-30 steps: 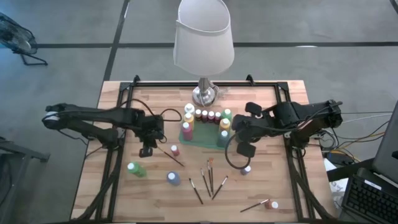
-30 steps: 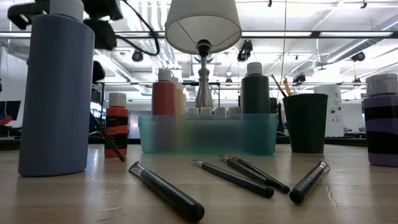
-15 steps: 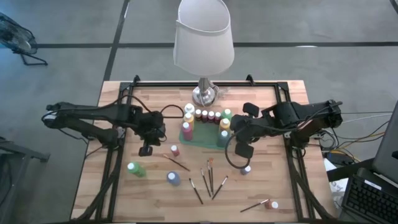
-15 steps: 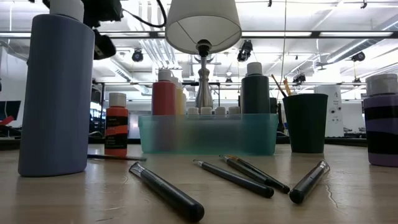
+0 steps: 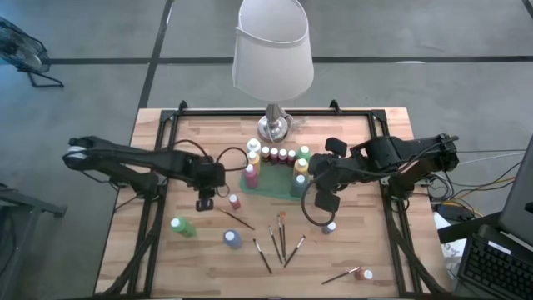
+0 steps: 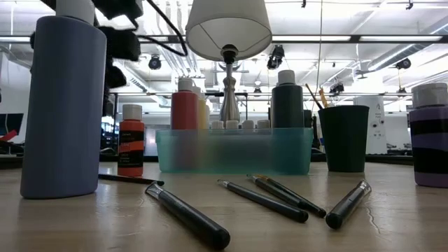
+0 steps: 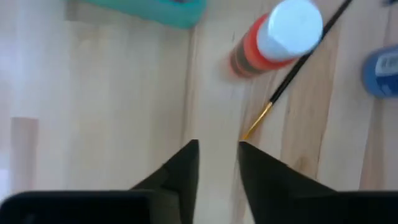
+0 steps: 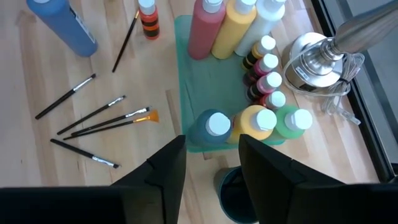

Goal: Pick & Place Paint Supplies
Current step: Put the orange paint brush into the black cup

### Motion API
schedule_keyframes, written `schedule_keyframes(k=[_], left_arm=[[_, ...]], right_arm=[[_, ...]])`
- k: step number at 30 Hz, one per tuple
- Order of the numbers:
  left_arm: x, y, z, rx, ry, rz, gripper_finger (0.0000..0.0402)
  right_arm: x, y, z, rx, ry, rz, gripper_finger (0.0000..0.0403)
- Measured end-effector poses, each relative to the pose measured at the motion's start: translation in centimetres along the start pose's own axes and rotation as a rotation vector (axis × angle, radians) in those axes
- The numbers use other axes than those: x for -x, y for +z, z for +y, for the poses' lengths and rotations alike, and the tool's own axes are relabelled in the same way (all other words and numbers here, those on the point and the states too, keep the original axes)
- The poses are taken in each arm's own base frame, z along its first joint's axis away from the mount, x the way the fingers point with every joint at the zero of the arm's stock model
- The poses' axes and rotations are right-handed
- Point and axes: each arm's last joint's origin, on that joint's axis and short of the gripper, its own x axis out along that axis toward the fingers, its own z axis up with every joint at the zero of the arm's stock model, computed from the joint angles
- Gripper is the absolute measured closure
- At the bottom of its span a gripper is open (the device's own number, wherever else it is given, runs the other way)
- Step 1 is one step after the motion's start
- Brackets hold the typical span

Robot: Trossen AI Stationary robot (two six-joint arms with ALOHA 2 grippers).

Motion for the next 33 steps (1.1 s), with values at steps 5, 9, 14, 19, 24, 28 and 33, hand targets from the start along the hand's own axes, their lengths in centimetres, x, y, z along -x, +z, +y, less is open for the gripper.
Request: schedule_keyframes(k=[5, 9, 14, 19, 24, 28, 33], left_arm=[[-1.8, 0.6, -0.2, 0.045, 0.007, 0.043, 0.0213], [-3.2, 0.5, -0.4, 0.056, 0.017, 0.108, 0.0179], [-4.8, 0.0, -1.1, 0.029, 0.022, 0.162, 0.0175], [-5.7, -0.7, -1.8, -0.004, 0.016, 0.167, 0.0179], [-6.4, -1.3, -2.1, -0.019, 0.005, 0.141, 0.0179], [-6.3, -1.3, -2.1, -0.027, 0.014, 0.136, 0.0179], [-5.5, -0.4, -2.3, -0.084, 0.025, 0.100, 0.0179]], right_arm=[[0.0, 0.0, 0.0, 0.004, -0.001, 0.000, 0.0264], [0.0, 0.0, 0.0, 0.005, -0.002, 0.002, 0.0279], [0.0, 0.0, 0.0, 0.005, -0.002, 0.002, 0.0296], [0.0, 0.0, 0.0, 0.005, -0.004, 0.003, 0.0311], [0.0, 0.0, -0.1, 0.005, -0.005, 0.003, 0.0321], [0.0, 0.0, -0.1, 0.002, -0.005, 0.003, 0.0325], [0.0, -0.1, -0.1, 0.002, -0.005, 0.002, 0.0316]])
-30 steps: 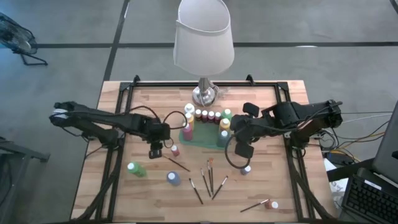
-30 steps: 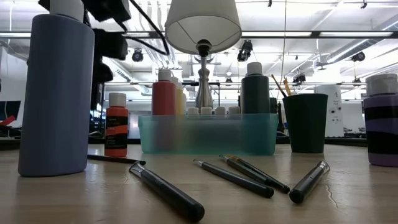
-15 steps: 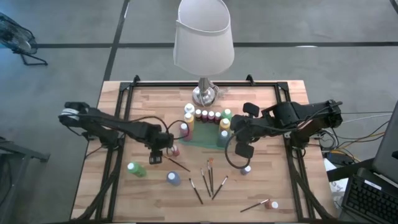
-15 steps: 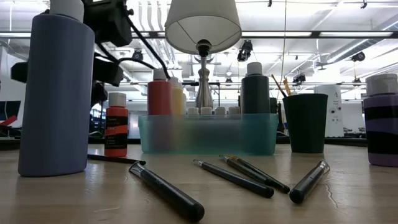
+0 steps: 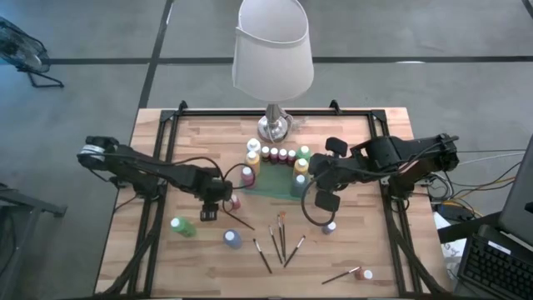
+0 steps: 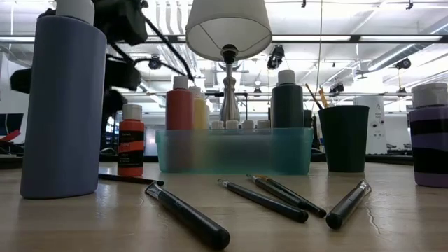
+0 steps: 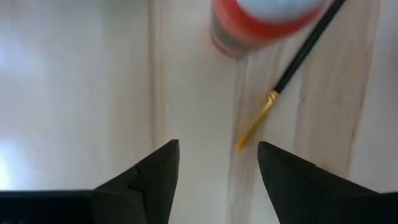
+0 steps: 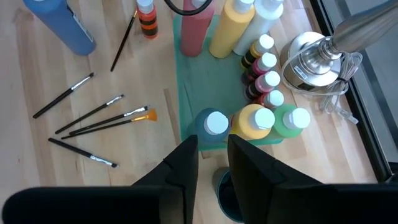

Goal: Pick & Place Paint Supplies
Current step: Put the orange paint brush into the black cup

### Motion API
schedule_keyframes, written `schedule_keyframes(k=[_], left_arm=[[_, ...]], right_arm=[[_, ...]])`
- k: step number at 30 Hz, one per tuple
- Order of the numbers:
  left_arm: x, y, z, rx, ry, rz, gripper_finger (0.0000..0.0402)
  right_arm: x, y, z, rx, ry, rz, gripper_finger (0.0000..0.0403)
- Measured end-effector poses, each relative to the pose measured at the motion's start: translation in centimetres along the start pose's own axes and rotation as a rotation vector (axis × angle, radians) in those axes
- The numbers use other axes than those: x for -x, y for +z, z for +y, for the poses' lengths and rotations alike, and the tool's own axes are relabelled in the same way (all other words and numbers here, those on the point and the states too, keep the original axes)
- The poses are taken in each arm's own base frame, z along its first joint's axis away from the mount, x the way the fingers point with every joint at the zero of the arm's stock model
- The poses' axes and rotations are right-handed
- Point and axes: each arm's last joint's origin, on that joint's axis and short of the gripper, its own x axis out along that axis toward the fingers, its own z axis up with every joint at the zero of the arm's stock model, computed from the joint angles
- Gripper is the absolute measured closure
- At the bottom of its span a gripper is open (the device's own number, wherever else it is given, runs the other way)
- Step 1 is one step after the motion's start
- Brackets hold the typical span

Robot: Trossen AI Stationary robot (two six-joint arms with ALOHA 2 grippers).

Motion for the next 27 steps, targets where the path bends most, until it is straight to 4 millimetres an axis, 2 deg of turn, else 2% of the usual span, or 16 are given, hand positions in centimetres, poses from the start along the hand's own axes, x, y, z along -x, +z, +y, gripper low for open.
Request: schedule_keyframes(k=[9, 16, 21, 27], left_arm=[[1.7, 1.2, 0.1, -0.069, 0.069, -0.038, 0.0179], [3.5, 0.6, -0.2, -0.120, 0.052, -0.106, 0.0180], [2.8, -0.4, -0.9, -0.291, -0.045, -0.065, 0.0180], [2.0, -0.9, -0.9, -0.314, -0.038, -0.035, 0.0180]], right_arm=[[0.0, 0.0, 0.0, -0.005, 0.000, 0.000, 0.0282], [0.0, 0.0, 0.0, -0.006, 0.001, 0.000, 0.0260], [0.0, 0.0, 0.0, -0.005, 0.000, 0.000, 0.0249], [0.0, 0.0, 0.0, -0.019, 0.001, 0.002, 0.0241]])
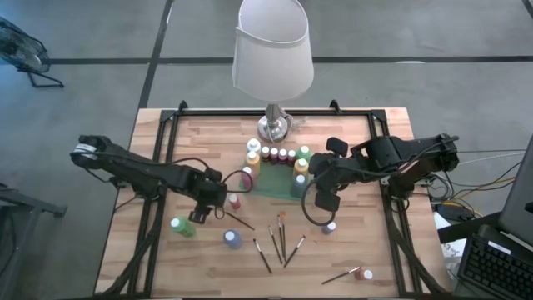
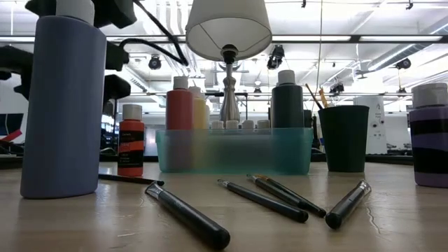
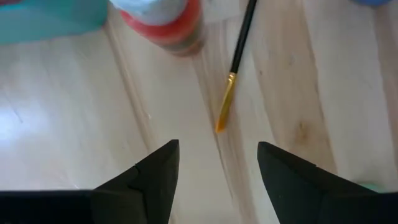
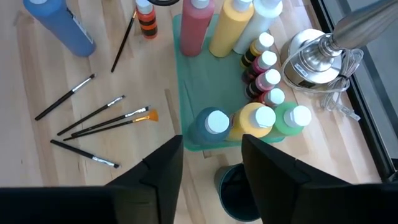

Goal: Pick & Place Paint Supplies
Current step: Put the orange paint brush into the black cup

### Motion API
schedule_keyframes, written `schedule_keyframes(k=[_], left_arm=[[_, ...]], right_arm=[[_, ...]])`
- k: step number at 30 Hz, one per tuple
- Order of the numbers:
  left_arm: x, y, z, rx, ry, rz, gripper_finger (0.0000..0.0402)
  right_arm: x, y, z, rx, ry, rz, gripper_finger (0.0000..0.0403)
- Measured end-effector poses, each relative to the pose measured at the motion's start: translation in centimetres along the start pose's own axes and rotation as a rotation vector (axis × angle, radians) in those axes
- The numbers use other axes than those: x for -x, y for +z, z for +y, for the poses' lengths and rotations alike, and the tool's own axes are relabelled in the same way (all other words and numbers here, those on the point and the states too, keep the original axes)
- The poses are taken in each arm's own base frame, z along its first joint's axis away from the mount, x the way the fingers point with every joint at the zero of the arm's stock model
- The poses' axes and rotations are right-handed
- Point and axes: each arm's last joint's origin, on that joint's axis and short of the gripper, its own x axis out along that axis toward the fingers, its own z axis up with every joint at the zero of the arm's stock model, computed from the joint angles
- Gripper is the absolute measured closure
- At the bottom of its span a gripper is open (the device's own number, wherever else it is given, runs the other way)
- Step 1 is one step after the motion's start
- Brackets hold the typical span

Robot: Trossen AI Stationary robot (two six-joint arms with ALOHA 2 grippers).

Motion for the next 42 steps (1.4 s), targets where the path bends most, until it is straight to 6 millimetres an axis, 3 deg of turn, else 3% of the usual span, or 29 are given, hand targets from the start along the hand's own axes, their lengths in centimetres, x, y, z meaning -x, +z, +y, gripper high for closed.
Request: schedule_keyframes(k=[9, 17, 31, 42], left_arm=[[-1.3, -0.9, -0.1, -0.028, 0.006, 0.008, 0.0180], [-1.9, -0.5, -0.1, -0.068, 0.004, -0.047, 0.0180], [-5.5, 0.0, -0.3, -0.122, -0.039, 0.108, 0.0180], [-5.6, 0.3, -0.3, -0.095, -0.048, 0.077, 0.0180]], right_arm=[[0.0, 0.0, 0.0, 0.001, 0.000, -0.001, 0.0234], [0.0, 0.0, 0.0, 0.007, 0.000, -0.002, 0.0255], [0.0, 0.0, 0.0, 0.003, 0.000, -0.002, 0.0292], [0.0, 0.0, 0.0, 0.013, -0.004, -0.004, 0.0315]])
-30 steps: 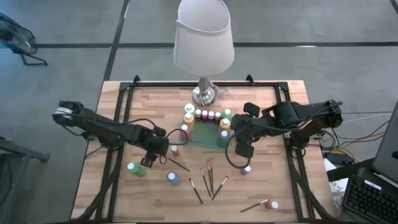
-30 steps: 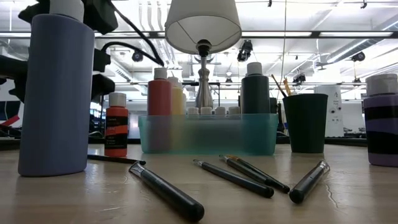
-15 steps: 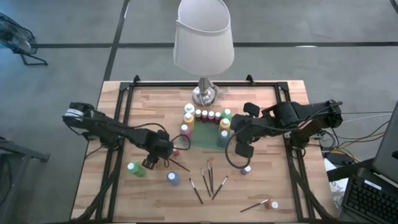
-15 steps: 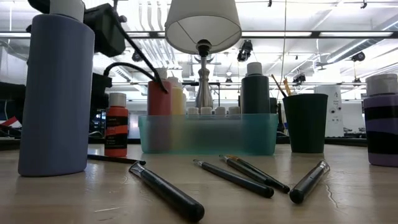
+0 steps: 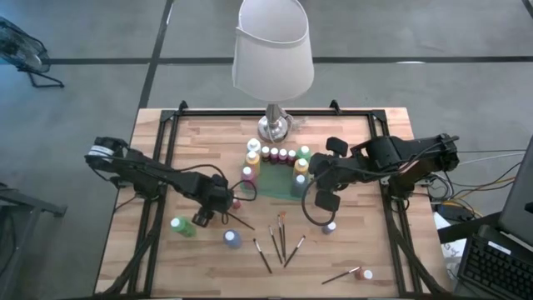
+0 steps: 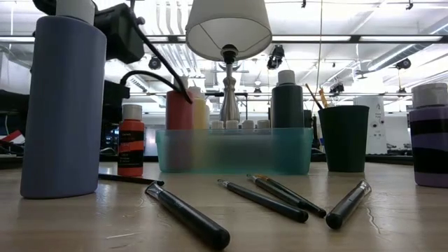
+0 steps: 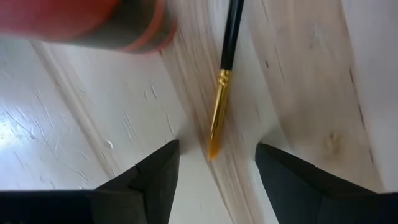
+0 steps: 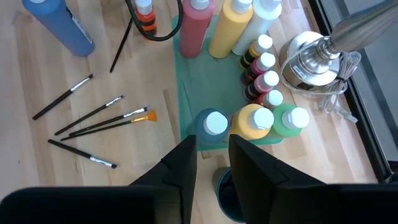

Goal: Pick & Place Paint Supplies
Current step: Put the orange paint brush into the black cup

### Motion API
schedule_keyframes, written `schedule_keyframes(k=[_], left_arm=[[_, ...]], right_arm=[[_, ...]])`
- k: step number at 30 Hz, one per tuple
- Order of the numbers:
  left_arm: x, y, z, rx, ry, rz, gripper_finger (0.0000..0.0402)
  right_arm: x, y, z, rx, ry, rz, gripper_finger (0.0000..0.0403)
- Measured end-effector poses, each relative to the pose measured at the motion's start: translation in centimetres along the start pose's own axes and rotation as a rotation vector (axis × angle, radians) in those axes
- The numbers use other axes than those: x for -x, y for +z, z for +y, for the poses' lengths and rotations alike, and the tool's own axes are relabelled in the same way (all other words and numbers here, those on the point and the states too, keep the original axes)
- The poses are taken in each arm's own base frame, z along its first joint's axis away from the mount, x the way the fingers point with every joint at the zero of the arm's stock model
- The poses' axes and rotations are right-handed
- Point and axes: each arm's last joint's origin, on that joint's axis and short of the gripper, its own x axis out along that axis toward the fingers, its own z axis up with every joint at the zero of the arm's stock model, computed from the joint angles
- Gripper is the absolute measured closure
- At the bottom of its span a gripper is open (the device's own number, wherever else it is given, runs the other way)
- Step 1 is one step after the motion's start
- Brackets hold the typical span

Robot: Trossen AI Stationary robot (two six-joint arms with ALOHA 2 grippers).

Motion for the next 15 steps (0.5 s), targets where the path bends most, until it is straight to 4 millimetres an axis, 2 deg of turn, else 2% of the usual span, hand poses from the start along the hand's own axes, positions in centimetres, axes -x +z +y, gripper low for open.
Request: schedule_keyframes(k=[7, 15], left_arm=[[-0.04, 0.19, 0.01, 0.010, -0.004, -0.019, 0.0193], [-0.02, 0.26, -0.05, 0.012, -0.025, -0.024, 0.0268]], right_arm=[[0.00, 0.00, 0.00, 0.002, -0.001, 0.000, 0.0332], [-0.01, -0.01, 0.00, 0.002, -0.001, 0.000, 0.0338]])
